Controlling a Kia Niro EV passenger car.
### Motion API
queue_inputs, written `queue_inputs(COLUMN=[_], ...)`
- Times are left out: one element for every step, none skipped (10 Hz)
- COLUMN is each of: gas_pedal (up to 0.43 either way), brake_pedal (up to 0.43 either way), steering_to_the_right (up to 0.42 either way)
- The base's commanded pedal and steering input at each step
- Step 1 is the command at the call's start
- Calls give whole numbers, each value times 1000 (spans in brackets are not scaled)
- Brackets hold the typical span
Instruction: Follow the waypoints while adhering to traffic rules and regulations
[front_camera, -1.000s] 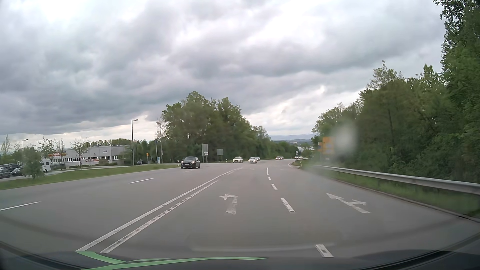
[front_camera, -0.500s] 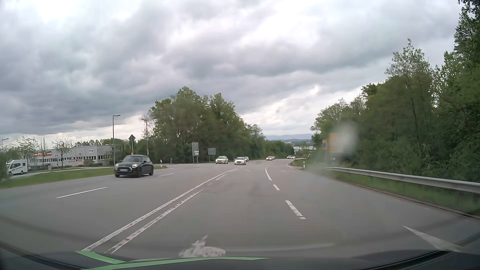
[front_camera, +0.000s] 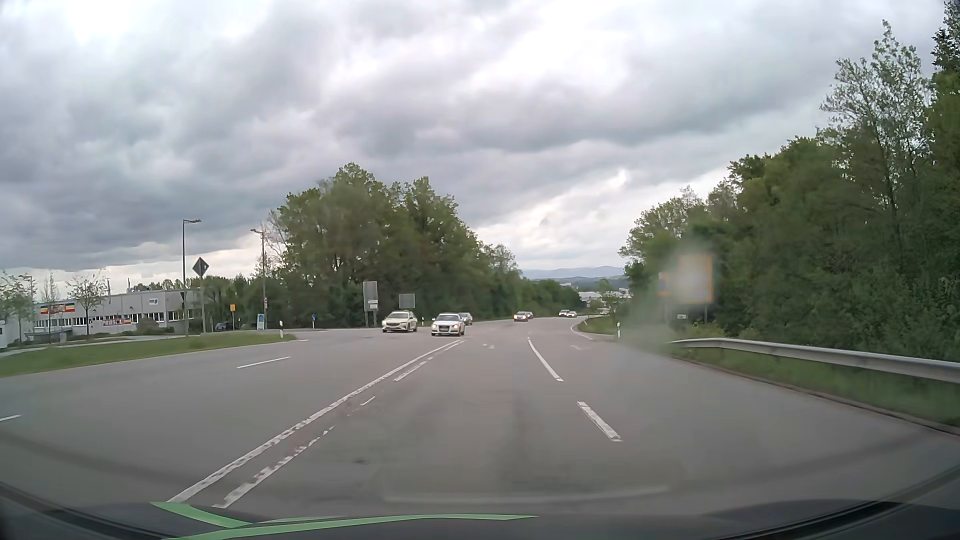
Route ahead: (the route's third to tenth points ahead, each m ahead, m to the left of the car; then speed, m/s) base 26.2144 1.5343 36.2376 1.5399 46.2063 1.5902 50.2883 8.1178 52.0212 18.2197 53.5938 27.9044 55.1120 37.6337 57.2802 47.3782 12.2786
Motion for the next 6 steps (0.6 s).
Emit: queue_inputs(gas_pedal=[0, 0, 0, 0, 0, 0], brake_pedal=[280, 280, 280, 280, 287, 280], steering_to_the_right=[13, 13, 12, 12, 12, 12])
